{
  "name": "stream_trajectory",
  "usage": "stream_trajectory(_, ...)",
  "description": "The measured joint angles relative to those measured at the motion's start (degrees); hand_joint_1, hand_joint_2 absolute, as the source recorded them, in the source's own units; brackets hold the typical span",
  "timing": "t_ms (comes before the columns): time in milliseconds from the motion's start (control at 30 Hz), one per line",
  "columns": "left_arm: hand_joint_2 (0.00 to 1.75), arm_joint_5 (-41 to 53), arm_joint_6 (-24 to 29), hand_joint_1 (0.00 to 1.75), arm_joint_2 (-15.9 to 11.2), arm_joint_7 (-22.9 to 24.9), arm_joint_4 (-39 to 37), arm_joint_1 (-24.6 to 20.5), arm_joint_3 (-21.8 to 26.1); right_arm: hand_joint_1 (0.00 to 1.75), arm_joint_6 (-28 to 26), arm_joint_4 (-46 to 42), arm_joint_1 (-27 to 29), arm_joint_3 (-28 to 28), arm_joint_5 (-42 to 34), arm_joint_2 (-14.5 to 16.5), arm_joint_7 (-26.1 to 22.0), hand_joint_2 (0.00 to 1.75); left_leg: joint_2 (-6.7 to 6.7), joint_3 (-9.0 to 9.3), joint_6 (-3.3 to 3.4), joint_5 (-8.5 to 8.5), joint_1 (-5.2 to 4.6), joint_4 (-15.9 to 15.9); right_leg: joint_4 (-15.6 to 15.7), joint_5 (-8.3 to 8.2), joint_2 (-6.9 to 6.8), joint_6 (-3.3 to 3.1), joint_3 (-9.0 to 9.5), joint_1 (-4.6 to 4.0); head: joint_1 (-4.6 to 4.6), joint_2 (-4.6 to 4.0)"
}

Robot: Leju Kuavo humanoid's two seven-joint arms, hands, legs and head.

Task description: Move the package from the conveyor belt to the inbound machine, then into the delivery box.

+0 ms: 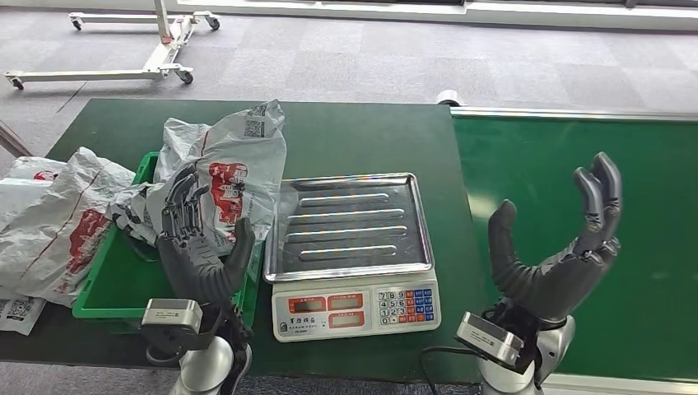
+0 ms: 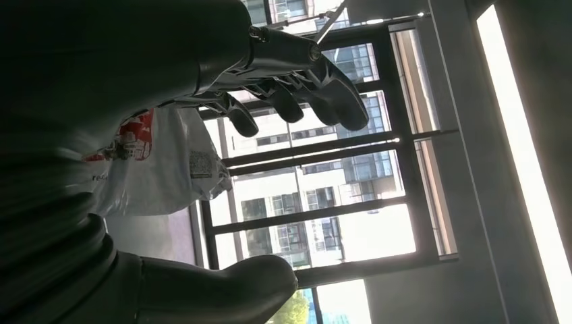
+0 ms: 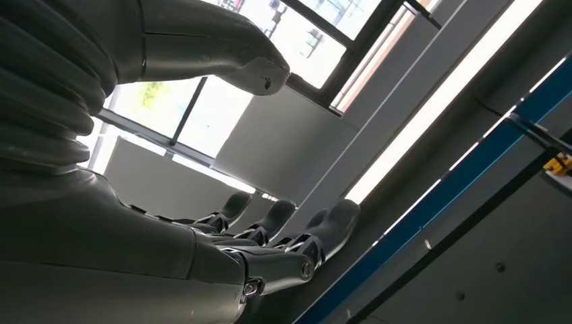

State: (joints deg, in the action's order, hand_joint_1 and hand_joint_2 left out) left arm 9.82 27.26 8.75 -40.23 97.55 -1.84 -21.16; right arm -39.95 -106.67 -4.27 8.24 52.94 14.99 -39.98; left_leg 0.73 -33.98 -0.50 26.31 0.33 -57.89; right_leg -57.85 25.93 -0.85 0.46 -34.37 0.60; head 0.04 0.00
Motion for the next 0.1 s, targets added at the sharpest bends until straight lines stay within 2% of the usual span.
stream_trajectory(33, 1.75, 0.24, 0.19, 1.37, -0.09, 0.00, -0.11, 0.03, -0.17, 1.75, 0.00, 0.08, 0.01, 0.00, 0.21, 0.01, 0.01, 1.75, 0.00, 0.00, 0.00, 0.00, 0.00, 0.00, 0.00, 0.00, 0.00, 0.00, 0.00, 0.00, -0.01, 0.00)
stream_trajectory(67, 1.75, 0.40, 0.36, 1.62, -0.14, 0.01, -0.25, 0.08, -0.26, 1.31, 0.00, 0.21, 0.02, 0.00, 0.40, 0.01, 0.01, 1.75, 0.00, 0.00, 0.00, 0.00, 0.00, 0.00, 0.00, 0.00, 0.00, 0.00, 0.00, 0.00, 0.00, 0.00)
stream_trajectory(100, 1.75, 0.44, 0.50, 1.58, -0.16, 0.01, -0.33, 0.11, -0.28, 1.16, 0.00, 0.26, 0.02, 0.00, 0.43, 0.01, 0.01, 1.75, 0.00, 0.00, 0.00, 0.00, 0.00, 0.00, 0.00, 0.00, 0.00, 0.00, 0.00, 0.00, 0.00, 0.00)
